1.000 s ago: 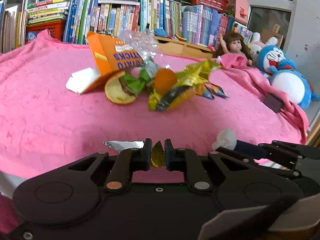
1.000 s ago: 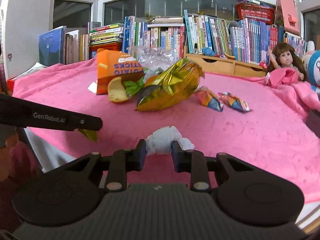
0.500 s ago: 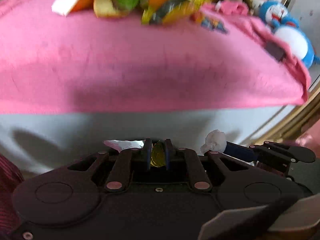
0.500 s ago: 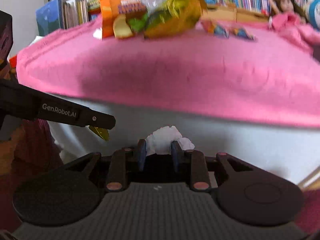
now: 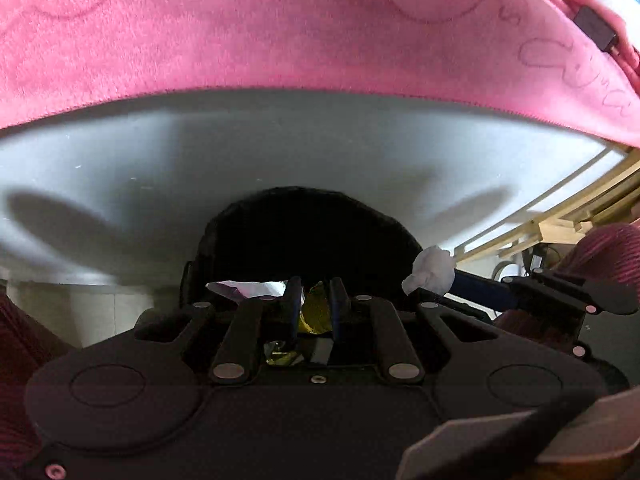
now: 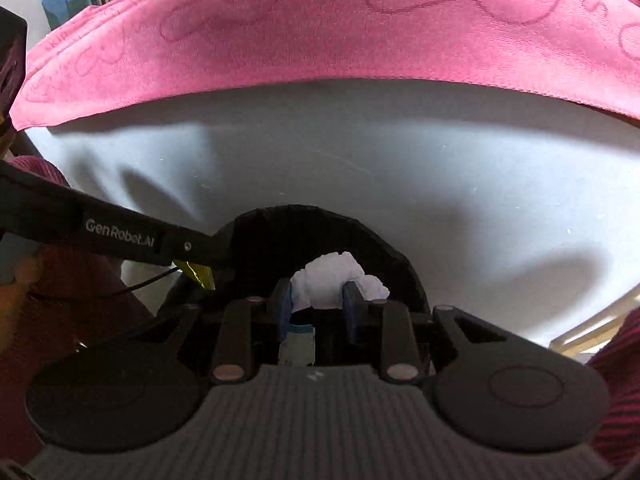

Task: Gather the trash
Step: 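Carry both held pieces down into the white bin, then grasp the orange 'Potato Sticks' box with the left tool while the right tool grasps gold foil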

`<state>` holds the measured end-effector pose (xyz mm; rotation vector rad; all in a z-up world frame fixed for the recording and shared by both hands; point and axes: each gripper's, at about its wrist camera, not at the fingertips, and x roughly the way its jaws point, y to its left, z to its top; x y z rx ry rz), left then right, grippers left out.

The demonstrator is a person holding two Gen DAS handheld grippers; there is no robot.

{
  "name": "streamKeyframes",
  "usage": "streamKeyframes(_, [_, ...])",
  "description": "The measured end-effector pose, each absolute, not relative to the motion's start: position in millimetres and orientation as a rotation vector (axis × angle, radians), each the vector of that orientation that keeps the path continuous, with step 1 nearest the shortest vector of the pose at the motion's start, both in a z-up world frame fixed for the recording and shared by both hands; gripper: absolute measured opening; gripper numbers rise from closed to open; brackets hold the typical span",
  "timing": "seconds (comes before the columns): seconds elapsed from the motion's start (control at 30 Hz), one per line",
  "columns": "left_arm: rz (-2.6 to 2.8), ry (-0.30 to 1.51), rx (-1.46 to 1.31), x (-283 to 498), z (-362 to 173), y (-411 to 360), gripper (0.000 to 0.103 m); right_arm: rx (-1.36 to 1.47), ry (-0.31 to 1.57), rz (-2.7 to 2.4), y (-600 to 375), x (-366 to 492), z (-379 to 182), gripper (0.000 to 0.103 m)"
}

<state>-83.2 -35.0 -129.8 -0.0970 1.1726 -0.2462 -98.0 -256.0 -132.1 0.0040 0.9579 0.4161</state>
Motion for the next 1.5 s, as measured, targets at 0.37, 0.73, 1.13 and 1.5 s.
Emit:
streamKeyframes(0.37, [-0.233, 1.181, -0.091, -78.3, -129.4, -40.4, 0.026, 0.012, 0.964, 0.419, -252.4, -93.8, -132.9, 0.040])
streamKeyframes(0.73, [-0.209, 1.158, -0.053, -79.0, -122.8, -45.2, 0.064, 0.028, 0.958, 0.418, -258.0, -92.6, -128.8, 0.062])
streamKeyframes(1.13, [-0.183, 1.071, -0.023, -82.1, -92.1, -41.5, 0.077, 0.024, 0.874, 0.406, -265.2, -95.0, -98.6, 0.068])
streamKeyframes(1.5, [-0.176, 0.769, -0.096, -77.7, -2.0, -14.5, 0.087, 0.036, 0.611, 0.404, -283.4, -78.7, -25.3, 0.080])
